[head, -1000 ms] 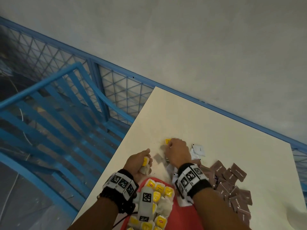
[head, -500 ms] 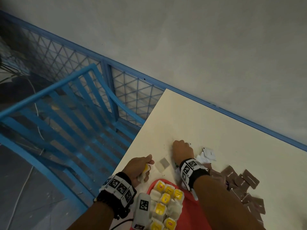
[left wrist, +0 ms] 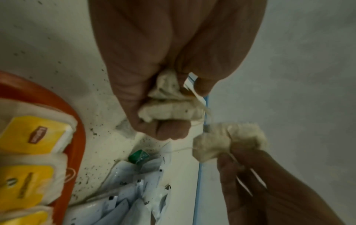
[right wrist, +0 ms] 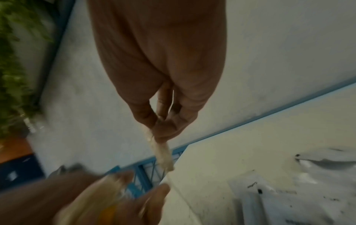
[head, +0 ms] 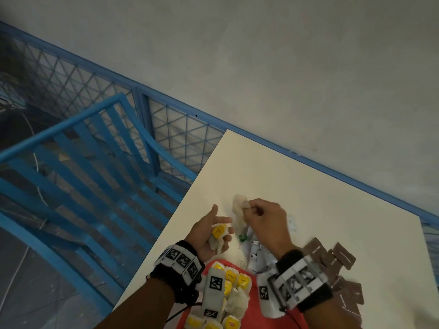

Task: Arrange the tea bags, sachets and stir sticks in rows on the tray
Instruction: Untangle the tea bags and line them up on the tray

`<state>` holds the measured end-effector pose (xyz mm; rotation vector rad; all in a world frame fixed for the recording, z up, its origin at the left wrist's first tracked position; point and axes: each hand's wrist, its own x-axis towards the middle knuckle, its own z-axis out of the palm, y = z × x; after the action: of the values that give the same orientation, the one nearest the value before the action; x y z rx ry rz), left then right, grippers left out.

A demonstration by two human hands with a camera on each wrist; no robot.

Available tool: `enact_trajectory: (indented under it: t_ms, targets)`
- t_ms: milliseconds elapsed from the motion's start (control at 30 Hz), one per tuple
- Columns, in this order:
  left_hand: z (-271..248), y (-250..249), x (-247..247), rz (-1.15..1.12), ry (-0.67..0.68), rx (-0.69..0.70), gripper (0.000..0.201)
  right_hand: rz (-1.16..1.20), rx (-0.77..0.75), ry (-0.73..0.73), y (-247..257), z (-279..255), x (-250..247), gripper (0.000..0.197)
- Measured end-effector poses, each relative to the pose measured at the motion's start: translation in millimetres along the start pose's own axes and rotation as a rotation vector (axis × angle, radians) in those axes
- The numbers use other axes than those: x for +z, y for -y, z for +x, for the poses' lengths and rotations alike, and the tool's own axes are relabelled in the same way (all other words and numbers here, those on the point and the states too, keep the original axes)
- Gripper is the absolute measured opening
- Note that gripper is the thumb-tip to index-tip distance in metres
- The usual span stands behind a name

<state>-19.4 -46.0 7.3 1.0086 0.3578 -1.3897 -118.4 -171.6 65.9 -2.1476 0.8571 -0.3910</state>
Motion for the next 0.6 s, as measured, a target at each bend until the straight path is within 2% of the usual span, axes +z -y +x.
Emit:
enact_trajectory:
  t_ms: [33, 100, 167, 200, 233, 333, 367, 433, 533, 600]
  targets:
    - [2.2, 0.0, 1.0, -0.023, 0.041, -0.011, 0.062, -0.076, -0.097, 0.035, 2.0, -8.4, 9.8, 0.015]
    - [2.4, 0.3, 2.4, -0.068, 0.145, -0.043, 0.065, -0.25, -0.223, 0.275, 5.6, -24.3, 29.6, 0.017]
    - [6.8, 0.7, -2.4, -0.035, 0.092, -0.046, 0.053, -0.273, -0.237, 0.5, 5.8, -30.8, 37.7, 0.018]
    - [10.8, 1.6, -6.7, -0.021, 0.066, -0.047, 0.048, -0.218, -0.223, 0.515, 7.2, -27.9, 36.2, 0.021]
    - [12.6, 1.1, -10.4, -0.017, 0.047, -0.048, 0.044, -0.155, -0.192, 0.463, 6.2, -21.5, 34.1, 0.024]
    - [15.8, -6.6, -21.3, -0.105, -0.025, -0.067, 0.028, -0.181, 0.032, 0.268, -12.8, 3.4, 31.4, 0.031]
    - [17.3, -9.3, -25.9, -0.134, -0.029, -0.077, 0.028, -0.262, 0.094, 0.278, -20.8, 9.9, 32.9, 0.03]
    - [13.9, -16.3, -31.7, -0.116, -0.024, -0.063, 0.028, -0.404, 0.186, 0.403, -32.7, 14.3, 41.3, 0.031]
    - [7.2, -22.0, -37.1, -0.062, -0.013, -0.016, 0.025, -0.534, 0.15, 0.552, -35.0, 8.3, 62.3, 0.049]
    - [2.1, -23.7, -37.9, -0.068, 0.008, 0.014, 0.024, -0.58, 0.139, 0.532, -34.1, 2.8, 77.8, 0.049]
